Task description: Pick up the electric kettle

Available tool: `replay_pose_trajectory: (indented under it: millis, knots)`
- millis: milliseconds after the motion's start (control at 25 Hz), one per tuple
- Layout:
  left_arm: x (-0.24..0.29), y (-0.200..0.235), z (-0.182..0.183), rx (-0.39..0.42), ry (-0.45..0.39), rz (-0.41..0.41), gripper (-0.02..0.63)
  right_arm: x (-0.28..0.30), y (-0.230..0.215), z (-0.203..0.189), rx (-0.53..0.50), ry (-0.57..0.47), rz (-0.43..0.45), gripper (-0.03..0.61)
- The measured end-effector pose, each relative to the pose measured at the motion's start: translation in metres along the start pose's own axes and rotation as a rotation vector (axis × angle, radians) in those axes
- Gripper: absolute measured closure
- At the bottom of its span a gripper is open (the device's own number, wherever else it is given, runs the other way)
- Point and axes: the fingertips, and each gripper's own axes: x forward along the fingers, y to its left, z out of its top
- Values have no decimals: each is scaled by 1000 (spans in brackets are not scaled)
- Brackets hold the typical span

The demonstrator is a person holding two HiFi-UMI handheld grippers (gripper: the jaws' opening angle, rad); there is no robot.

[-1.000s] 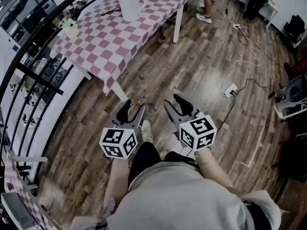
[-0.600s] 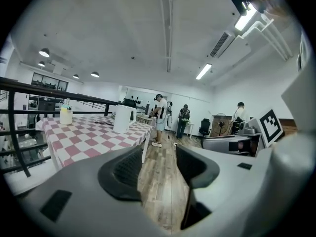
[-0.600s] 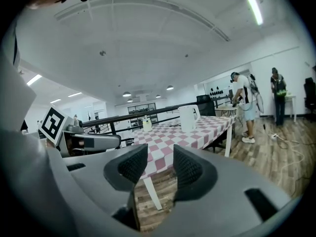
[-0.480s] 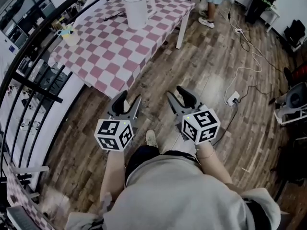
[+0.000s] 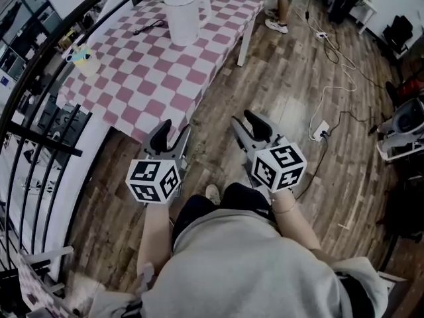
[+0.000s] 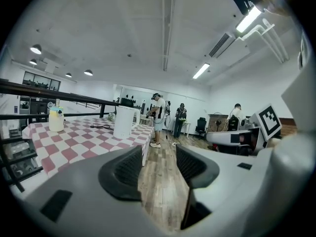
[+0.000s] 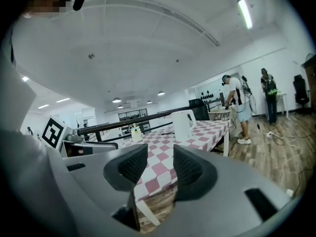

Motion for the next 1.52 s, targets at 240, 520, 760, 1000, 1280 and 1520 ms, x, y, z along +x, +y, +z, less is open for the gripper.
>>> replay_pose_trajectory:
  millis: [240,520,760,1000,1280,1520]
  knots:
    - [17,12,-5,-38,8,-25,383,19,-11,-6,3,40,-22,423]
    - [42,31,-4,-61,17,-18,383,50,-24,-1,1,54,-1,425]
    - [75,66,5,-70,7,37,383,100,-44,11,-16,57,47,425]
    - [130,96,27,-73,-14,55,383,157,-71,32,-25,56,90,430]
    - [208,119,58,-60,-28,88,383,220,-125,67,-38,77,150,436]
    - [269,135,87,-50,-63,140,383,270,-172,93,-62,97,207,440]
